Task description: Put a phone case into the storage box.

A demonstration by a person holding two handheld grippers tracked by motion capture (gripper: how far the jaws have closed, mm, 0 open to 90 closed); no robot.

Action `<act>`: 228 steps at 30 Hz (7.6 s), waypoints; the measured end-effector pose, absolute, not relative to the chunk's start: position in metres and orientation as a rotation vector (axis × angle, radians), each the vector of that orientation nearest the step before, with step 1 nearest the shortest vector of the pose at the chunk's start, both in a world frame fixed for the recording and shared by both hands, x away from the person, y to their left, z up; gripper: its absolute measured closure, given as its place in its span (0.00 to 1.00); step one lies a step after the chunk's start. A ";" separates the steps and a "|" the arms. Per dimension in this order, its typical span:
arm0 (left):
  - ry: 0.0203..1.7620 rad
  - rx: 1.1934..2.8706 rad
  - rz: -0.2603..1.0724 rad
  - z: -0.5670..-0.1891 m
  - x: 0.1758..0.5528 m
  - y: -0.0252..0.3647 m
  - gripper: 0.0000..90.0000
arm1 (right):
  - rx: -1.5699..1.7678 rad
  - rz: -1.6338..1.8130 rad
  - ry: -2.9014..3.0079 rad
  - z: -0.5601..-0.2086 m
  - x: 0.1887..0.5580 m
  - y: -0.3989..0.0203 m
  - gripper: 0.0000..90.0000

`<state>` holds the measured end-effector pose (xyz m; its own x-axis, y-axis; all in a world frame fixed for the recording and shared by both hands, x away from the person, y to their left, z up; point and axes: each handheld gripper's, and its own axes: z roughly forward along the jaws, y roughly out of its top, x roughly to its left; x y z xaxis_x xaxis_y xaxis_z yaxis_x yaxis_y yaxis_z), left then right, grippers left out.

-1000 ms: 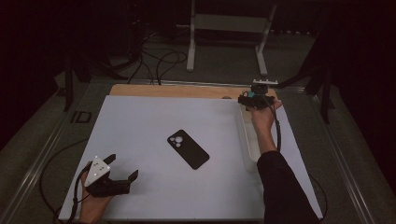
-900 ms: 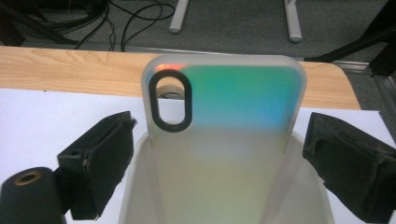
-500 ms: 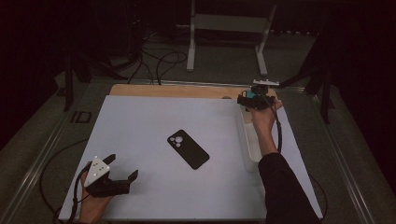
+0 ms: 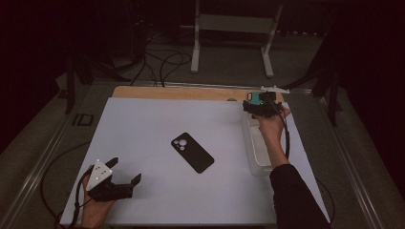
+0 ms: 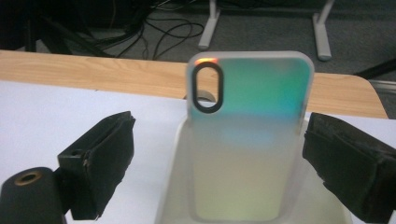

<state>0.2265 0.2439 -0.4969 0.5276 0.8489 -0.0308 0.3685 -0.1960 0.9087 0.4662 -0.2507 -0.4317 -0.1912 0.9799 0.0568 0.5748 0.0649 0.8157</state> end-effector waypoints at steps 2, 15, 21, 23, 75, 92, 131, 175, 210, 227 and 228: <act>1.015 1.786 0.614 -0.497 0.226 0.244 0.00 | 1.528 1.015 1.840 -0.429 0.462 -0.250 0.10; 1.014 1.787 0.616 -0.497 0.226 0.244 0.00 | 1.340 1.134 1.960 -0.412 0.427 -0.235 0.10; 1.015 1.786 0.616 -0.497 0.226 0.244 0.00 | 1.269 1.189 2.005 -0.408 0.410 -0.226 0.10; 1.015 1.786 0.615 -0.497 0.226 0.244 0.00 | 1.250 1.208 2.027 -0.406 0.404 -0.222 0.10; 1.009 1.795 0.626 -0.497 0.225 0.241 0.00 | 0.852 1.563 2.056 -0.424 0.270 -0.220 0.10; 1.001 1.792 0.626 -0.497 0.225 0.241 0.00 | 0.869 1.529 2.042 -0.464 0.233 -0.258 0.10; 0.953 1.783 0.663 -0.494 0.220 0.236 0.00 | 0.985 1.244 2.386 -0.427 0.293 -0.200 0.10; 0.954 1.805 0.663 -0.497 0.222 0.235 0.00 | 0.994 0.801 2.697 -0.476 0.352 -0.095 0.10; 0.960 1.822 0.662 -0.498 0.223 0.234 0.00 | 1.031 0.545 2.778 -0.510 0.368 -0.065 0.14; 0.975 1.829 0.660 -0.498 0.224 0.235 0.00 | 1.019 0.690 2.672 -0.491 0.356 -0.076 0.16; 0.975 1.829 0.659 -0.498 0.224 0.234 0.00 | 1.023 0.707 2.661 -0.488 0.355 -0.076 0.16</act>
<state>0.2238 0.2345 -0.4981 0.5409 0.8405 0.0308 0.3419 -0.2532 0.9050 0.3546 -0.0763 -0.4883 -0.7392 0.6732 -0.0183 0.5754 0.6455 0.5023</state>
